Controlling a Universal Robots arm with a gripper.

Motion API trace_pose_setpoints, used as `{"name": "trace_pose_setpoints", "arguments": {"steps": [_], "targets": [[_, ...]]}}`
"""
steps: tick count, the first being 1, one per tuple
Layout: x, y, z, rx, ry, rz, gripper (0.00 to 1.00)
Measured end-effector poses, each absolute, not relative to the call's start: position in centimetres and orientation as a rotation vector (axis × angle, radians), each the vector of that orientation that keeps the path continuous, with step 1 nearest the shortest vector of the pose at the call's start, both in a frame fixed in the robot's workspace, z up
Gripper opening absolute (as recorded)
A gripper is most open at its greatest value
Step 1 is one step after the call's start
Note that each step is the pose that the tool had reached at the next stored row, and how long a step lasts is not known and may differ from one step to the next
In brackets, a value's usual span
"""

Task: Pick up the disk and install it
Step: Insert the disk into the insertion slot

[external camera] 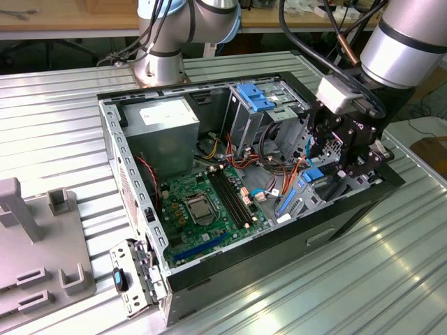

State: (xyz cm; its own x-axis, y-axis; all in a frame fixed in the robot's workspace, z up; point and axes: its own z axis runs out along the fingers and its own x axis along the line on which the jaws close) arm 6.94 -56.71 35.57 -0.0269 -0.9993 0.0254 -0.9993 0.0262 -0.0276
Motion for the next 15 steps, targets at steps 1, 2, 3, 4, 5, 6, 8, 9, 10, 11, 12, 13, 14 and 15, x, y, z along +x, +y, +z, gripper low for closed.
{"name": "trace_pose_setpoints", "arguments": {"steps": [1, 2, 3, 4, 5, 6, 8, 9, 10, 11, 12, 13, 14, 15], "targets": [[6.9, -56.7, 35.6, -2.191, 2.250, -0.059, 0.58], [7.0, -56.7, 35.6, -2.190, 2.250, -0.059, 0.58], [7.0, -56.7, 35.6, -2.190, 2.250, -0.059, 0.57], [7.1, -56.7, 35.6, -2.191, 2.250, -0.059, 0.50], [7.3, -56.7, 35.5, -2.191, 2.250, -0.059, 0.44], [7.4, -56.7, 35.5, -2.191, 2.250, -0.059, 0.38], [7.6, -56.7, 35.5, -2.191, 2.250, -0.059, 0.25], [7.7, -56.7, 35.5, -2.191, 2.250, -0.059, 0.25], [8.0, -56.7, 35.5, -2.191, 2.250, -0.059, 0.19], [8.5, -56.7, 35.5, -2.191, 2.250, -0.059, 0.13], [9.1, -56.7, 35.4, -2.191, 2.250, -0.059, 0.11], [9.4, -56.7, 35.4, -2.191, 2.250, -0.059, 0.11], [9.7, -56.7, 35.4, -2.191, 2.250, -0.059, 0.11], [10.1, -56.7, 35.3, -2.191, 2.250, -0.059, 0.11]]}}
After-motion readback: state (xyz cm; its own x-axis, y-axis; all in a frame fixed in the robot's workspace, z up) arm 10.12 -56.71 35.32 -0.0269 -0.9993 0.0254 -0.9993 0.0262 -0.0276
